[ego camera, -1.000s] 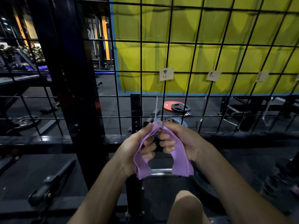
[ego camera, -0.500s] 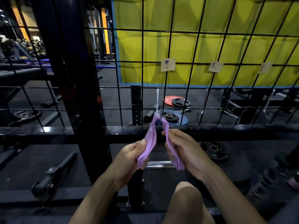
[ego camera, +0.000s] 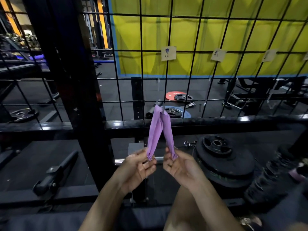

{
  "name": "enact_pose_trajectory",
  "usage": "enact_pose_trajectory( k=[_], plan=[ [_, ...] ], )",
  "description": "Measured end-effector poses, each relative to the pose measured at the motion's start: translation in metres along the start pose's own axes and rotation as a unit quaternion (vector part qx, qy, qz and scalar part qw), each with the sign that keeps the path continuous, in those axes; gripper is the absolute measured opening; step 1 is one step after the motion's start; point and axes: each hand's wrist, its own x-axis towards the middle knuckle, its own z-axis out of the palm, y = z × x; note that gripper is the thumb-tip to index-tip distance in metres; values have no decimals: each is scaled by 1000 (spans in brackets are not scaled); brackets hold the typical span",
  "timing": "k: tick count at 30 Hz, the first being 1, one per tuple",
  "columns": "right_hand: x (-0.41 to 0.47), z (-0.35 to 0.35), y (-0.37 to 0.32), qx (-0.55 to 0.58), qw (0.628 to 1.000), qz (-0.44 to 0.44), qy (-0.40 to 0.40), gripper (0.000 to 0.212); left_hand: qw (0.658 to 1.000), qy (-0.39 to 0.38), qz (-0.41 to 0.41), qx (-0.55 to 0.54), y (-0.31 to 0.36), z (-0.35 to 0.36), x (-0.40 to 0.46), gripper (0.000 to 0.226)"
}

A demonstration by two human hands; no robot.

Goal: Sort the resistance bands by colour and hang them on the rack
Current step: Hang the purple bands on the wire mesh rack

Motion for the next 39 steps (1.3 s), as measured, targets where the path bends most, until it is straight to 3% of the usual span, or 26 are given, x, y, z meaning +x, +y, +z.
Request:
enact_pose_trajectory(
  k=[3,7,10,18,23,27,29,32,36,39],
  plan=[
    [6,-2,9,-3,1000,-6,-3,61,1000,-5,4,-22,-9,2,4,15],
    [10,4,16,-93,995,-22,24,19,999,-9,26,-22,-13,11,9,21],
    [7,12,11,-97,995,-21,32,12,999,-9,27,-16,-5,12,11,22],
    [4,6,7,-68,996,-11,52,20,999,-7,-20,39,7,18,7,52],
    [6,7,8,-17,998,4,57,15,999,14,25,15,5,23,3,27],
    [7,9,8,-5,998,1,58,23,998,35,41,-27,-3,9,4,12],
    [5,8,8,-9,999,0,51,31,998,29,32,-55,-14,6,1,13],
    [5,6,12,-53,997,0,55,26,994,-6,35,-105,-30,13,-3,23],
    [1,13,12,-99,994,-8,48,18,997,37,61,-35,-22,18,11,16],
    [-4,19,6,-115,992,-12,56,27,996,44,76,35,-13,16,11,18]
  ],
)
